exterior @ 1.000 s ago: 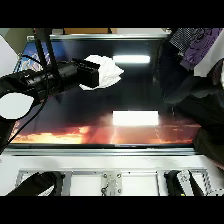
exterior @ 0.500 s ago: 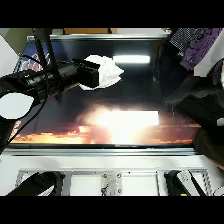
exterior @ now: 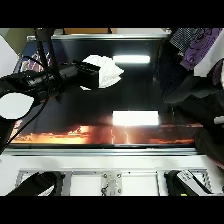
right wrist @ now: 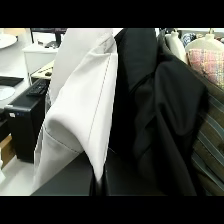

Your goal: Fold the clothes and pants, and hang the long-sleeved shirts on hangers.

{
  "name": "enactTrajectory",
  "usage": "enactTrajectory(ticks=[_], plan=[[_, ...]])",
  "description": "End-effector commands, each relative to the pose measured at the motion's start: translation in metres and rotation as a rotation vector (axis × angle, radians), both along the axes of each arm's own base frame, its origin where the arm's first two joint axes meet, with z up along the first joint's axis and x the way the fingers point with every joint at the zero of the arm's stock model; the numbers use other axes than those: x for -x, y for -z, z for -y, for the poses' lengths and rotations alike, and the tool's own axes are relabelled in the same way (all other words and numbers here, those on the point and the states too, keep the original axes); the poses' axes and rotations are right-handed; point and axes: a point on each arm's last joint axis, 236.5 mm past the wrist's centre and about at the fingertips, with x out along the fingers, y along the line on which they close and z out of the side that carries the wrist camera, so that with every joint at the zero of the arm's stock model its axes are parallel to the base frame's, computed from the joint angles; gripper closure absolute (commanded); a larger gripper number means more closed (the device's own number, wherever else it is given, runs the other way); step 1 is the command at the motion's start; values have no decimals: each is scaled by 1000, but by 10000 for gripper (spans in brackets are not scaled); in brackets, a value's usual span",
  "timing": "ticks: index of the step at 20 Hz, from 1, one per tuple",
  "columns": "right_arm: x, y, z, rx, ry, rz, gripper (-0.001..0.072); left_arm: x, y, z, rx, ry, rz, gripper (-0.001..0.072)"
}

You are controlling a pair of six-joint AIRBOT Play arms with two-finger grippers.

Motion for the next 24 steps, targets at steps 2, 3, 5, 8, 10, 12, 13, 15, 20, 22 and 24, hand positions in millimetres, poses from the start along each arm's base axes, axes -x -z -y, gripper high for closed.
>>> enactTrajectory(ticks=[2, 3, 5, 8, 10, 12, 13, 15, 20, 22, 24], plan=[[8, 4, 10, 2, 40, -23, 704, 3, 7, -1, -20, 5, -26, 693], [14, 8, 13, -24, 56, 1, 704, 3, 8, -1, -21, 6, -27, 693], [30, 21, 17, -90, 100, 27, 704, 3, 8, -1, -22, 6, -28, 693], [58, 38, 20, -164, 174, 11, 704, 3, 8, -1, -22, 6, -28, 693], [71, 37, 17, -169, 204, 12, 703, 3, 8, -1, -23, 6, -27, 693], [80, 31, 11, -152, 221, 20, 703, 3, 8, -1, -22, 6, -28, 693], [83, 28, 8, -146, 227, 24, 703, 3, 8, -1, -22, 6, -28, 693], [83, 24, 3, -138, 220, 34, 699, 3, 8, -1, -23, 6, -27, 693], [59, -3, -17, -77, 98, 140, 687, 3, 8, -1, -24, 6, -28, 693], [48, -36, -35, 27, 20, 219, 619, 4, 10, -1, -29, 7, -34, 693], [39, -62, -52, 100, -49, 300, 92, 5, 12, -2, -33, 8, -39, 693]])
